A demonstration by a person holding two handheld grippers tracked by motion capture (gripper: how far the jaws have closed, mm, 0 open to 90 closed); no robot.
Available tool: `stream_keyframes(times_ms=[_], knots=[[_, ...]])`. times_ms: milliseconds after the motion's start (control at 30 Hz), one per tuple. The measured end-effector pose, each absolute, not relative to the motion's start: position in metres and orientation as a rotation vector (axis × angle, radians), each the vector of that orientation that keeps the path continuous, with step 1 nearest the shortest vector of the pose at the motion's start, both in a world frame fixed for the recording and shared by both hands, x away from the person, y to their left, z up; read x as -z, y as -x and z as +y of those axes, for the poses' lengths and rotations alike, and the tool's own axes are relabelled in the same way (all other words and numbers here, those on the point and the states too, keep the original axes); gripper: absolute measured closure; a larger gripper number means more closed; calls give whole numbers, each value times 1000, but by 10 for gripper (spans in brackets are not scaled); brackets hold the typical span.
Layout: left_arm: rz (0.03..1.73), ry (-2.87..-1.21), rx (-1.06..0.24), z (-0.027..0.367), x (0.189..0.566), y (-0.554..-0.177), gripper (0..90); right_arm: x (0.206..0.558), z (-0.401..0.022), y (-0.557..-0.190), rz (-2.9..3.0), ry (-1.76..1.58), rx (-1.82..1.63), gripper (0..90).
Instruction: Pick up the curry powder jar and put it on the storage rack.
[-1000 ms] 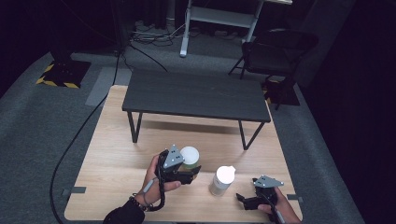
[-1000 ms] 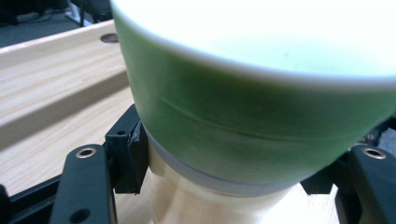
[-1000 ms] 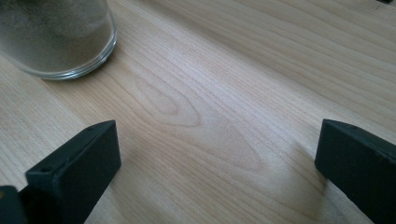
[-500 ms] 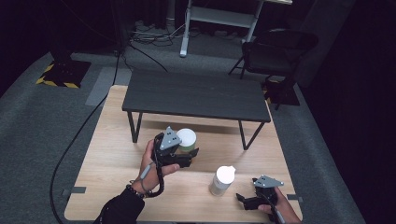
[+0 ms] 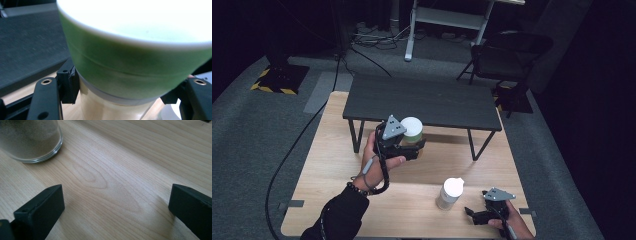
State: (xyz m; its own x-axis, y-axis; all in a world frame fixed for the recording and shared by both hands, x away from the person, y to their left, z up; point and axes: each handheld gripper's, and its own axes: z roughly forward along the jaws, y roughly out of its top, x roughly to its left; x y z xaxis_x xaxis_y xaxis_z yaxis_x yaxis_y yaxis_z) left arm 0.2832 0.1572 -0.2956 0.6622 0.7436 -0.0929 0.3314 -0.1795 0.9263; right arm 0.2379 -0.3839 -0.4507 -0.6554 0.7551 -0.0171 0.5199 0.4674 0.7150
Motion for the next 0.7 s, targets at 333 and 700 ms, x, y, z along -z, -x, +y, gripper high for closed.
stream_keyframes(times_ms=[333, 700], knots=[[884, -1748, -513, 159, 268, -293, 326, 451, -384, -238, 2390, -1079, -995, 1], [910, -1719, -533, 160, 253, -306, 327, 451, -384, -238, 2390, -1079, -995, 1]])
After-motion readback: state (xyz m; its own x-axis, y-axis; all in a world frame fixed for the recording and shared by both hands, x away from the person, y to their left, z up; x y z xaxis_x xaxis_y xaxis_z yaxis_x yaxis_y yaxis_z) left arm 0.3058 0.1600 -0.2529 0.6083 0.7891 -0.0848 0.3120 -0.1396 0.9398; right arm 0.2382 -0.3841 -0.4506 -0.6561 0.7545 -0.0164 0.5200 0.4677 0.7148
